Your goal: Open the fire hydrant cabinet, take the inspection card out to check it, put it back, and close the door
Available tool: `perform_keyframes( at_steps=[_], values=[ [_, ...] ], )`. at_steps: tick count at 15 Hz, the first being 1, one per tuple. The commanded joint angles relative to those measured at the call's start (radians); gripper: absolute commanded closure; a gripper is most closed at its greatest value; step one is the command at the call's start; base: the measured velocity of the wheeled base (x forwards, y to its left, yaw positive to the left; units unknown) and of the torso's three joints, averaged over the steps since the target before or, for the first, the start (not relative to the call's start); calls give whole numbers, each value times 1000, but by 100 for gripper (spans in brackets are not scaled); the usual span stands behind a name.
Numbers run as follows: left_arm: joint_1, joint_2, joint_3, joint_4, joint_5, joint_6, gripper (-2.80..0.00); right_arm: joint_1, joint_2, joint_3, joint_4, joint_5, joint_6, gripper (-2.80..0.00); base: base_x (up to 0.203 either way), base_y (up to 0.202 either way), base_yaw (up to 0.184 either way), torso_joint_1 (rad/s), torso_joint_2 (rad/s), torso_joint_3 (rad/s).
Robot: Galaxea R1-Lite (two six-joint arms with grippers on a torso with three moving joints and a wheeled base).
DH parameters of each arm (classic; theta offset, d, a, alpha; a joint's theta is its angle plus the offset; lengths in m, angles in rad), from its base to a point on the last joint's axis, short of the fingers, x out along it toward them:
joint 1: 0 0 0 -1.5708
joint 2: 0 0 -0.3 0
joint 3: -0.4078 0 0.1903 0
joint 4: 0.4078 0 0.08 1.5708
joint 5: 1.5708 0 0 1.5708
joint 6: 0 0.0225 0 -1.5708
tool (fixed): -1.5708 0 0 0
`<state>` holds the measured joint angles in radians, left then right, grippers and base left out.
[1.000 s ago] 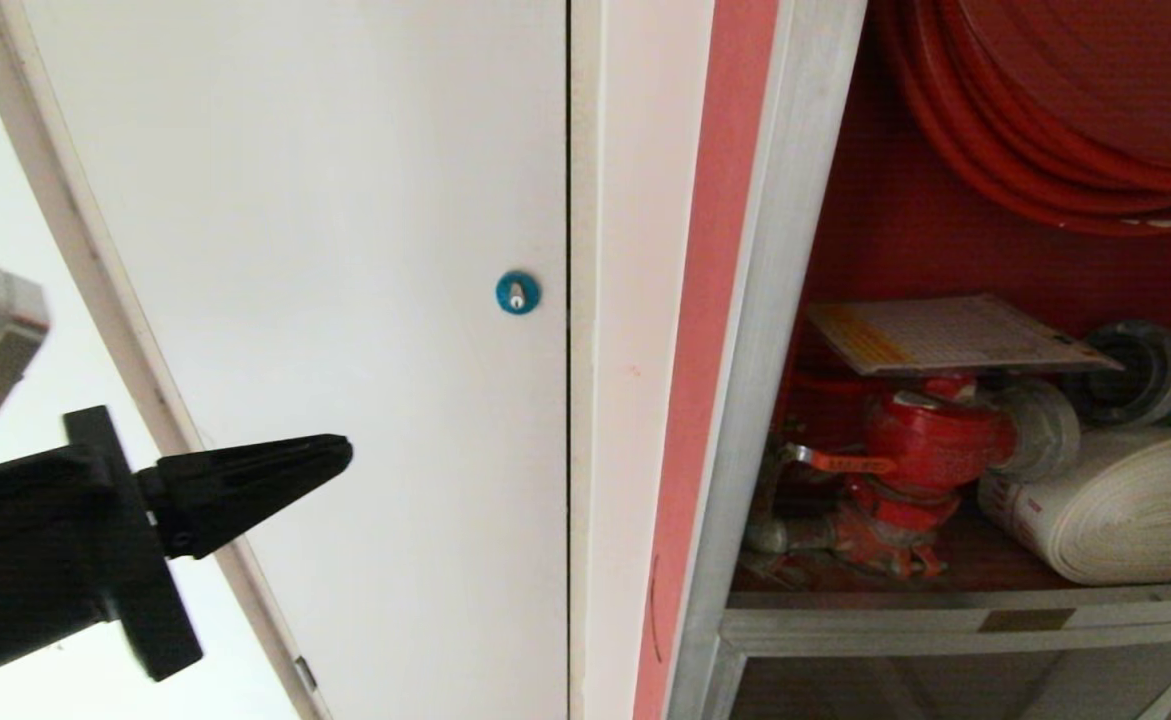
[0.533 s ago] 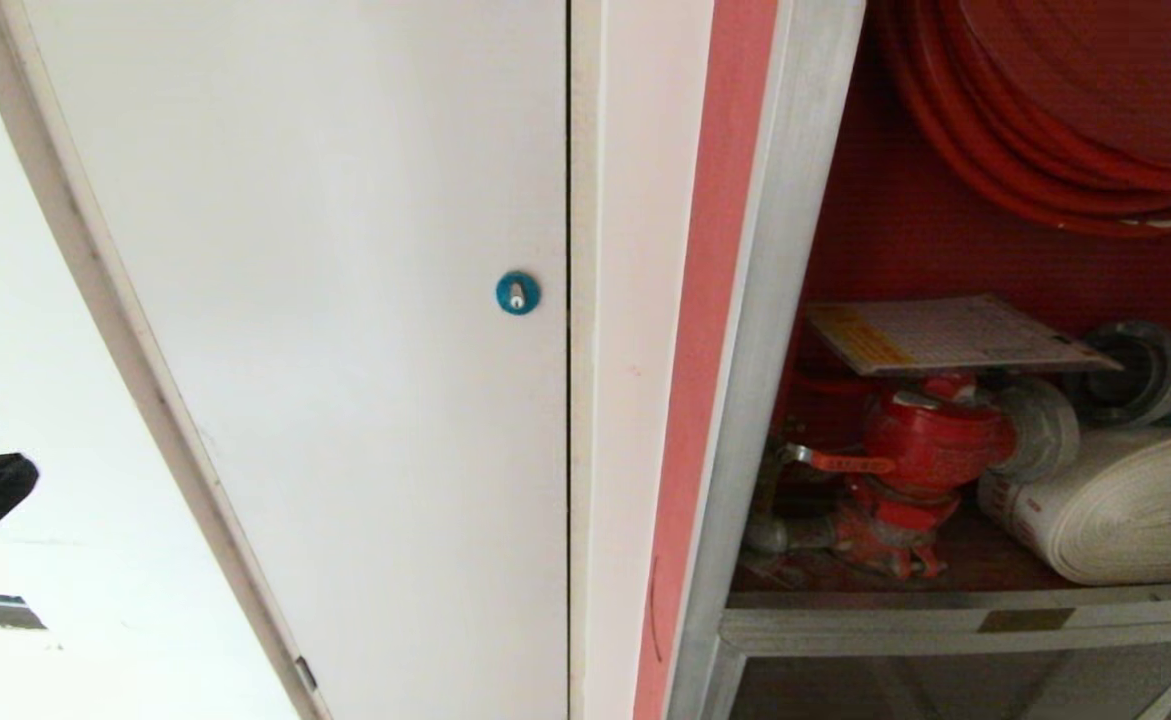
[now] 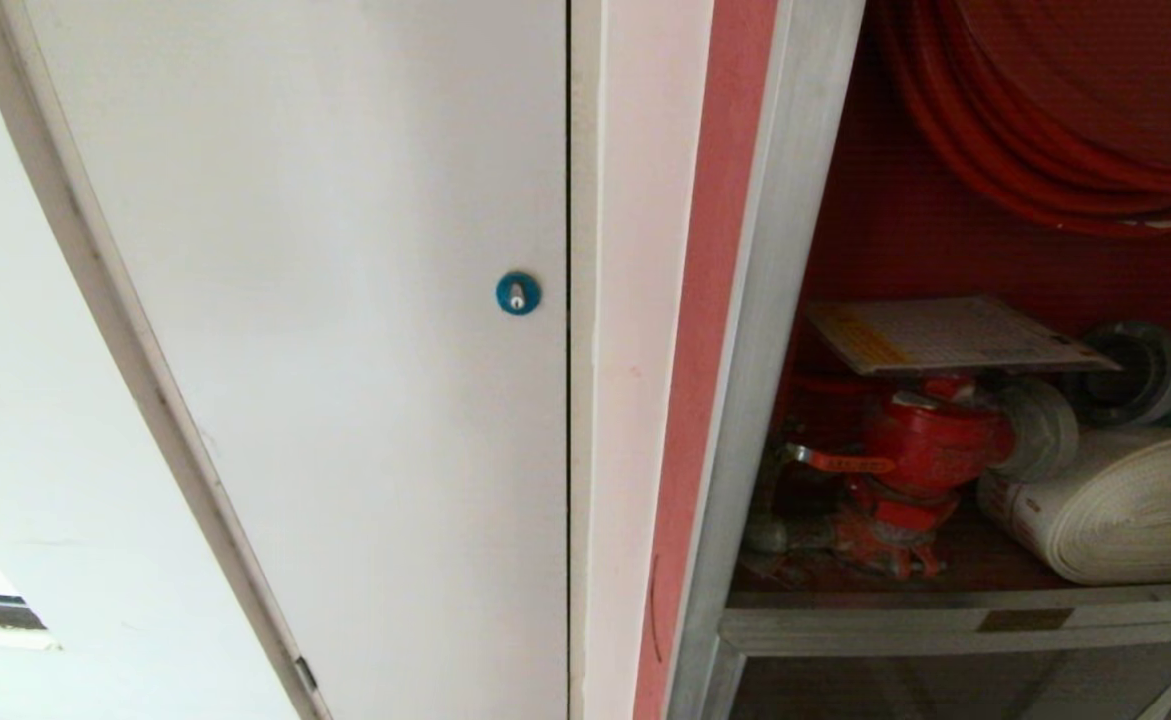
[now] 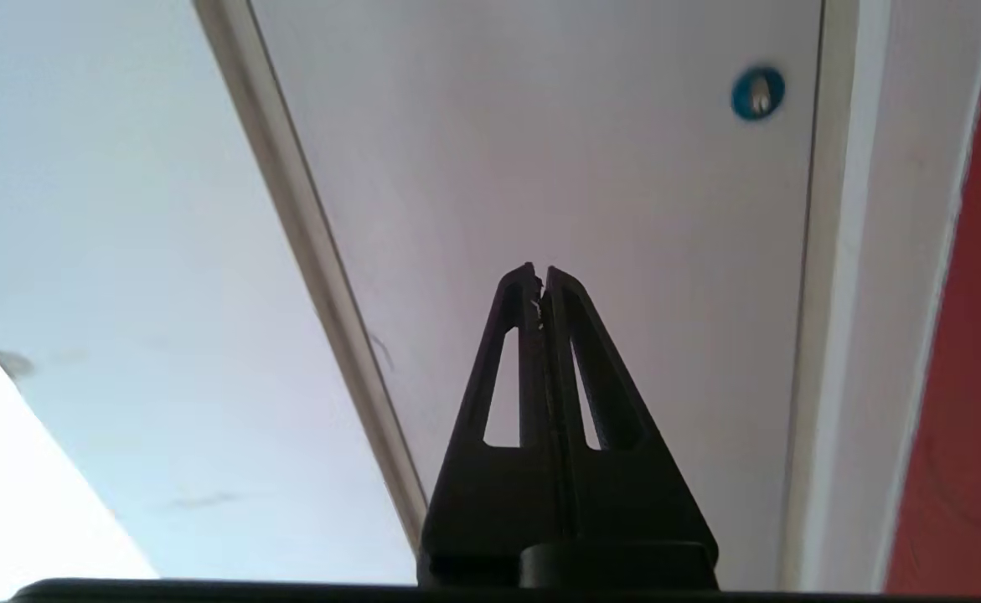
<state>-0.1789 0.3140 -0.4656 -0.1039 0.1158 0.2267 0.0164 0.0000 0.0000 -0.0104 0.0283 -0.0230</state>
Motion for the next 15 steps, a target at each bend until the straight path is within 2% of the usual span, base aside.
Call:
perform_keyframes(
  at_steps=[1, 2, 4, 8, 9, 10, 12, 15],
  values=[
    [3, -33, -6, -5, 21, 37, 0, 0, 2, 5, 0, 1, -1, 0, 0, 0, 0, 0, 0, 0],
    [23, -32, -13, -4, 39, 42, 0, 0, 2, 5, 0, 1, 0, 0, 0, 0, 0, 0, 0, 0],
    [117, -34, -33, 3, 44, 55, 0, 0, 2, 5, 0, 1, -1, 0, 0, 0, 0, 0, 0, 0],
    [149, -132, 87, -1, 23, 69, 0, 0, 2, 5, 0, 1, 0, 0, 0, 0, 0, 0, 0, 0],
    [155, -176, 119, -4, -1, 67, 0, 0, 2, 5, 0, 1, 0, 0, 0, 0, 0, 0, 0, 0],
    [158, -219, 153, -5, -53, 54, 0, 0, 2, 5, 0, 1, 0, 0, 0, 0, 0, 0, 0, 0],
    [162, -290, 197, -1, -119, 9, 0, 0, 2, 5, 0, 1, 0, 0, 0, 0, 0, 0, 0, 0],
    [164, -315, 296, -10, -154, -35, 0, 0, 2, 5, 0, 1, -1, 0, 0, 0, 0, 0, 0, 0]
  ],
)
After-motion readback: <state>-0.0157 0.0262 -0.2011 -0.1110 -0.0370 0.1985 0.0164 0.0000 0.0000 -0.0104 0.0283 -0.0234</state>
